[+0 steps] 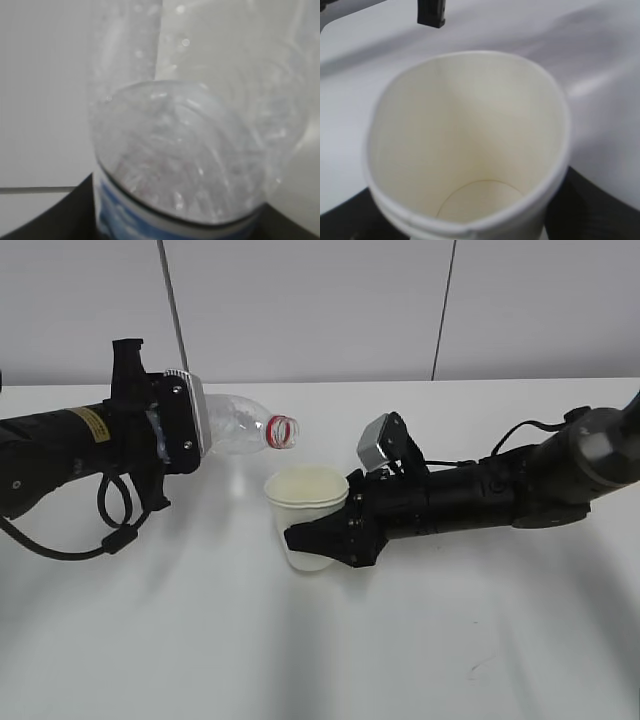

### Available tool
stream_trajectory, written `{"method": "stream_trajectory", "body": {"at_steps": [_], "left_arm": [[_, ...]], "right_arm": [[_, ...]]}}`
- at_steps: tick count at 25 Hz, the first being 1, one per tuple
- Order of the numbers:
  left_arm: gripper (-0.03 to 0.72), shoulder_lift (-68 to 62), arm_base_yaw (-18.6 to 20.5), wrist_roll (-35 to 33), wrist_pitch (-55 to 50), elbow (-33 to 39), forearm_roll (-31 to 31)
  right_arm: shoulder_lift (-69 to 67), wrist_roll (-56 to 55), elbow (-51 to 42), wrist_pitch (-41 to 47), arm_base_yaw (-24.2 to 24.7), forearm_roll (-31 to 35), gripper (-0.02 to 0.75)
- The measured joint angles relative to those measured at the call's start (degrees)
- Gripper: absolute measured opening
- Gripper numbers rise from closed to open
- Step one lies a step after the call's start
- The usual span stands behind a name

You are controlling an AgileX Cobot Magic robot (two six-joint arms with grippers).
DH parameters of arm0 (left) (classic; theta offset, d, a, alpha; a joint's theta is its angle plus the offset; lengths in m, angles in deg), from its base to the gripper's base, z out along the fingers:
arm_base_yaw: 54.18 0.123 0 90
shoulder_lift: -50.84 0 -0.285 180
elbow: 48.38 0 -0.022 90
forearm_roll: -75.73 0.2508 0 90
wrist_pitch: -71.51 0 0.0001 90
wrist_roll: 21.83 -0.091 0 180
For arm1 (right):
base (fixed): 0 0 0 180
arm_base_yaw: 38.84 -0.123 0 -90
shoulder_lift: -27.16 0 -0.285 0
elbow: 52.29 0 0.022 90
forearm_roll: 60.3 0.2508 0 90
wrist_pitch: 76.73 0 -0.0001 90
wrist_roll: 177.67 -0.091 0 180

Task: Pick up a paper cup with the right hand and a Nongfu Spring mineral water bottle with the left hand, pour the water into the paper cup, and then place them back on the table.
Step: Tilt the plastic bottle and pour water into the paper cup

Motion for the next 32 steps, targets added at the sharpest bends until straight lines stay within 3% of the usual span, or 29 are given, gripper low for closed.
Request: {"method": "stream_trajectory", "body": {"at_steps": [32], "left_arm": [[0.388,0.00,0.00,-15.99,2.67,0.00,-3.49]], "right_arm": [[0.00,-0.40,0.00,1.14,-1.03,-0.34,0.507]]}}
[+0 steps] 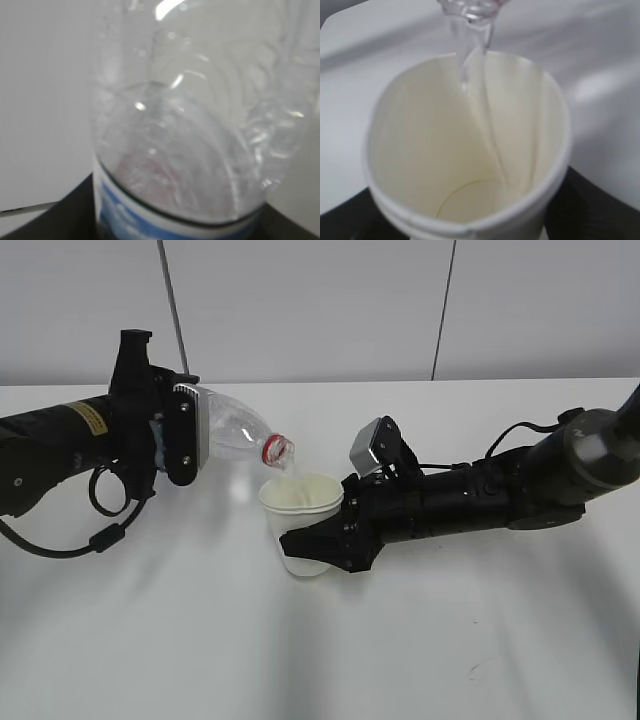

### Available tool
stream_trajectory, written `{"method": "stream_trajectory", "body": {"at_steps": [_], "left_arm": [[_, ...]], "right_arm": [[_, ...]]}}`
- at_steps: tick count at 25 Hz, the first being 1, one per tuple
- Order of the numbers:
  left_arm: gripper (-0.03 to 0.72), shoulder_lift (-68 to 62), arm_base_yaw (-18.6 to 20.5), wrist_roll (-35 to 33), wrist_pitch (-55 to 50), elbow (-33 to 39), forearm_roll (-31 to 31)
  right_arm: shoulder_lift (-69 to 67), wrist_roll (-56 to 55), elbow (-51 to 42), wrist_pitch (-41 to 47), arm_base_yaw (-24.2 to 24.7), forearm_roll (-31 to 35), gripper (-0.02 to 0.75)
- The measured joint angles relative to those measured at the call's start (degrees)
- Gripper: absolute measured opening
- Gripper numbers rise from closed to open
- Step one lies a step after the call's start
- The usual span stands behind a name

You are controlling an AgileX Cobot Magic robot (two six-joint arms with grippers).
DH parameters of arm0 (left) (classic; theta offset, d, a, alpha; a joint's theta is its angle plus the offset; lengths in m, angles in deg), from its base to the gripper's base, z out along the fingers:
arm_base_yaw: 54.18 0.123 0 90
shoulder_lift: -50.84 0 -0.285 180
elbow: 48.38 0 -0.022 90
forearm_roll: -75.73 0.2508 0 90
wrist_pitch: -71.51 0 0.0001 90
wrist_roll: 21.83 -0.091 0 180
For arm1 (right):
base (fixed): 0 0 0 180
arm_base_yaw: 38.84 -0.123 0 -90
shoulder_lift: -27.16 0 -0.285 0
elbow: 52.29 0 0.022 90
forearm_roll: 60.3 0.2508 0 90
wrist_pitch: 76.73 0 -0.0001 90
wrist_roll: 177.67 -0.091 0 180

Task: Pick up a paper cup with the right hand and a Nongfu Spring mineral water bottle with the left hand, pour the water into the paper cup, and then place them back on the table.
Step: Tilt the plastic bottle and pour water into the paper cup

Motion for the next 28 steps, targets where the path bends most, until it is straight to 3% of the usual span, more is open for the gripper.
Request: {"method": "stream_trajectory", "body": {"at_steps": [28], "left_arm": [[0.388,0.00,0.00,-3.16,2.59,0.00,-1.39]], "right_arm": [[0.00,-0.04,0.00,0.30,0.00,0.50,0.507]]}}
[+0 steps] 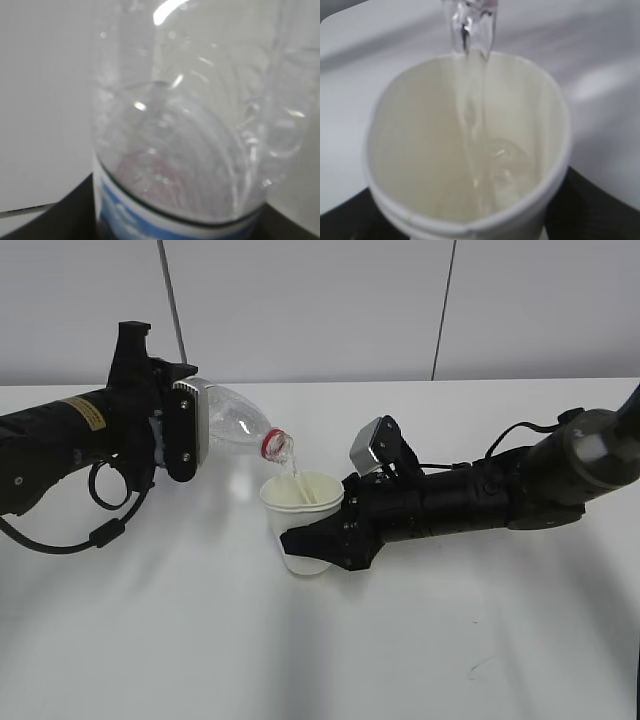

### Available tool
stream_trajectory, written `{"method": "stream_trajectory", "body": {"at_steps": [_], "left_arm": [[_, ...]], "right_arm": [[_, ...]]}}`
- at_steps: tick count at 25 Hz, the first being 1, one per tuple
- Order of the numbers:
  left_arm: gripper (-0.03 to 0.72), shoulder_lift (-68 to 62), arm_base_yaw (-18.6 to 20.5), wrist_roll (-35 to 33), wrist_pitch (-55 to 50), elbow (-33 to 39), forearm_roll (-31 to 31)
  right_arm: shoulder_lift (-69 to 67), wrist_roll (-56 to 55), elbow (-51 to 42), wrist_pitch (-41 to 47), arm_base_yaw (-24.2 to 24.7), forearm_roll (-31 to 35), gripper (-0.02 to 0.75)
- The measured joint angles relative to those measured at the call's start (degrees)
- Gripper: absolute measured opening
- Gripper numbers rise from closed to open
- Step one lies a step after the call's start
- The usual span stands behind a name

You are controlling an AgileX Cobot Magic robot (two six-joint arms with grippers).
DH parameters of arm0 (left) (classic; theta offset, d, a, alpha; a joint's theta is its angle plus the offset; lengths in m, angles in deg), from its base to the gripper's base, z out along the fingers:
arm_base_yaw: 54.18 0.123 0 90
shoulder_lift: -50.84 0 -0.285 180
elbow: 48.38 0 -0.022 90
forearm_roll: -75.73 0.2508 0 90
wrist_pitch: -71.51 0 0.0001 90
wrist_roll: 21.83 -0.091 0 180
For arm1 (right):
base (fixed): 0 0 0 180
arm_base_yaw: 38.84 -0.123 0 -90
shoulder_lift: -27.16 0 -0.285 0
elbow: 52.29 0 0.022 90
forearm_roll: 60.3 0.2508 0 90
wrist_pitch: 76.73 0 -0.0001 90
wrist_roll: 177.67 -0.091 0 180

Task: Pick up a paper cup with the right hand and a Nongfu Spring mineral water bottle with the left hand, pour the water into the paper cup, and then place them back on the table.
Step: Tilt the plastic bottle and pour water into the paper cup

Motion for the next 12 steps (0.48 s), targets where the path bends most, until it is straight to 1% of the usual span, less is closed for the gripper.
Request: {"method": "stream_trajectory", "body": {"at_steps": [12], "left_arm": [[0.388,0.00,0.00,0.00,0.05,0.00,-0.54]], "right_arm": [[0.00,0.00,0.00,0.09,0.00,0.21,0.507]]}}
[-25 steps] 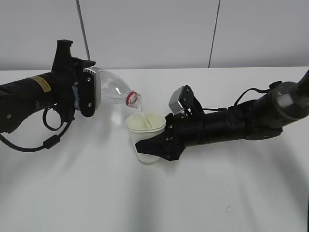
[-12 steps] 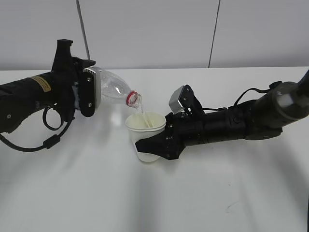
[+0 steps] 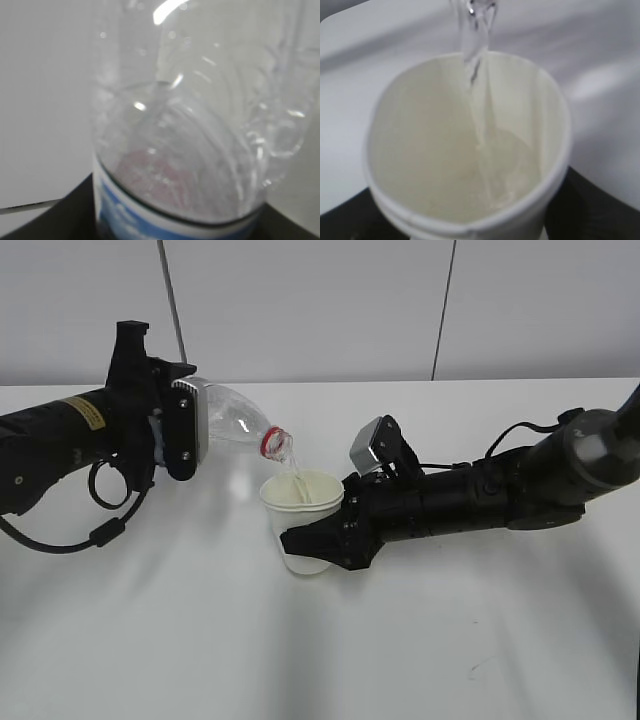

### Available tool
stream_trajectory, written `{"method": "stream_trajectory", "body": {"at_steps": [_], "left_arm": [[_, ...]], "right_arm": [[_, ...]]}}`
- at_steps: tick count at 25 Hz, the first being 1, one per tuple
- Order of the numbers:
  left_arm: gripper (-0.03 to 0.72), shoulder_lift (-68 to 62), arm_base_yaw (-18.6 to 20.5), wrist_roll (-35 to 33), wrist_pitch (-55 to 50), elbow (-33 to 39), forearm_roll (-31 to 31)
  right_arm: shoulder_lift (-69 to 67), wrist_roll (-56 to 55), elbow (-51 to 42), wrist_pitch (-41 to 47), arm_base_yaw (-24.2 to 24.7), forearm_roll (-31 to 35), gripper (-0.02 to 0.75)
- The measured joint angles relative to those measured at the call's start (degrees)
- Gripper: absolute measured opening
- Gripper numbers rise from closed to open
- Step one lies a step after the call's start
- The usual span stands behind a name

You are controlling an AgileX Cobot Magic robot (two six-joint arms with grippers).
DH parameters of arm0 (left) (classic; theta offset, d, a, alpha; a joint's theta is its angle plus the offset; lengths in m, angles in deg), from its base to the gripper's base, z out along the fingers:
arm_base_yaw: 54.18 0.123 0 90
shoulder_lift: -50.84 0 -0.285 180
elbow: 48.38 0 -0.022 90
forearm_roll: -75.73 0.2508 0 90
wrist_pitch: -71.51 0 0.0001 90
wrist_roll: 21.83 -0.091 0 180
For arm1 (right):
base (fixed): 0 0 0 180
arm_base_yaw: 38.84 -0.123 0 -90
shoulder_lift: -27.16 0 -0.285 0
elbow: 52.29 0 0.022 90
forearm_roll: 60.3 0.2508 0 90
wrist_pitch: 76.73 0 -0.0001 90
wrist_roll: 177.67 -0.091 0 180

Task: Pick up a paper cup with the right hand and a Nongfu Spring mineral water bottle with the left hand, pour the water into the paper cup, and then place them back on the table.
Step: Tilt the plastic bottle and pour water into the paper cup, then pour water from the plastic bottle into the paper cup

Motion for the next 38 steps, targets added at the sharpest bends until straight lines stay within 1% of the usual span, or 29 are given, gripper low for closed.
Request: {"method": "stream_trajectory", "body": {"at_steps": [38], "left_arm": [[0.388,0.00,0.00,0.00,0.88,0.00,-0.63]], "right_arm": [[0.00,0.01,0.00,0.41,0.00,0.88,0.507]]}}
